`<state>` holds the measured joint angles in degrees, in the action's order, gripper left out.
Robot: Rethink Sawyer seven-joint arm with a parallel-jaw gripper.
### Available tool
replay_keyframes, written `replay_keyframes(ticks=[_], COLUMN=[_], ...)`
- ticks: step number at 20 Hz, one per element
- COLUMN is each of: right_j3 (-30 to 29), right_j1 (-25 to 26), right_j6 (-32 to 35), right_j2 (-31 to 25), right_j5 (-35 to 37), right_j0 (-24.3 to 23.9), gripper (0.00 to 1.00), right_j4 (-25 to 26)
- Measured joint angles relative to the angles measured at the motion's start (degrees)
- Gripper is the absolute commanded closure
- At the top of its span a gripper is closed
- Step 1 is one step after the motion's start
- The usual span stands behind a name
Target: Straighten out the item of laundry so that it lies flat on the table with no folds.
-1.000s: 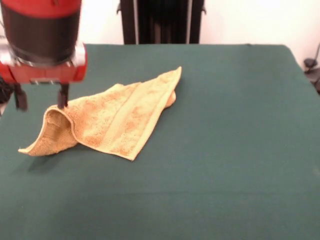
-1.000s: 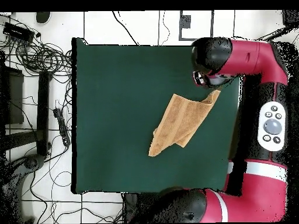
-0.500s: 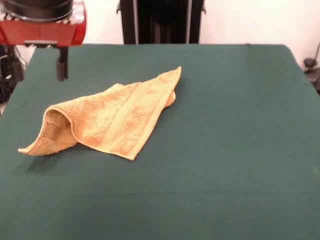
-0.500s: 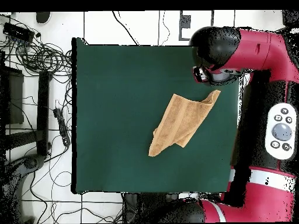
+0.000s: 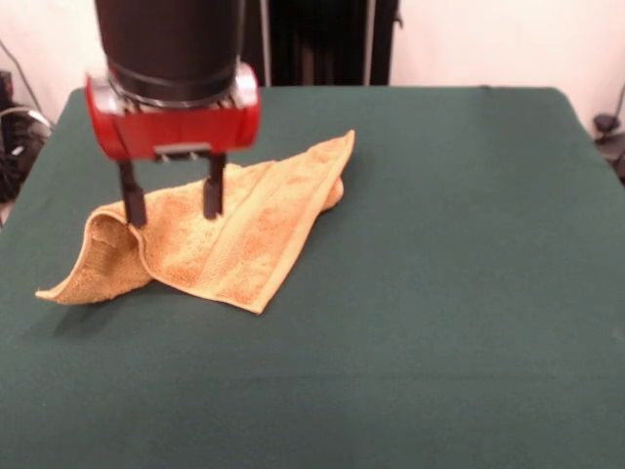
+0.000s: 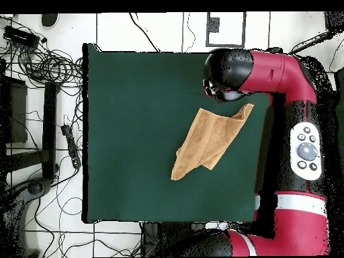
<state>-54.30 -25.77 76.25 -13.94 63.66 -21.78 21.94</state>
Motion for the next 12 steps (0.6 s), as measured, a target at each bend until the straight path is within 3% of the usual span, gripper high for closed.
replay_keyframes(ticks=[4, 12], right_j3=[-0.71, -2.35], right_j1=[1.71, 3.2], right_j6=[0.0, 1.55], right_j2=[0.53, 6.17], right_j5=[-2.59, 0.39], right_j0=[0.71, 4.75], gripper=[0.0, 0.0], right_j4=[-0.06, -0.61])
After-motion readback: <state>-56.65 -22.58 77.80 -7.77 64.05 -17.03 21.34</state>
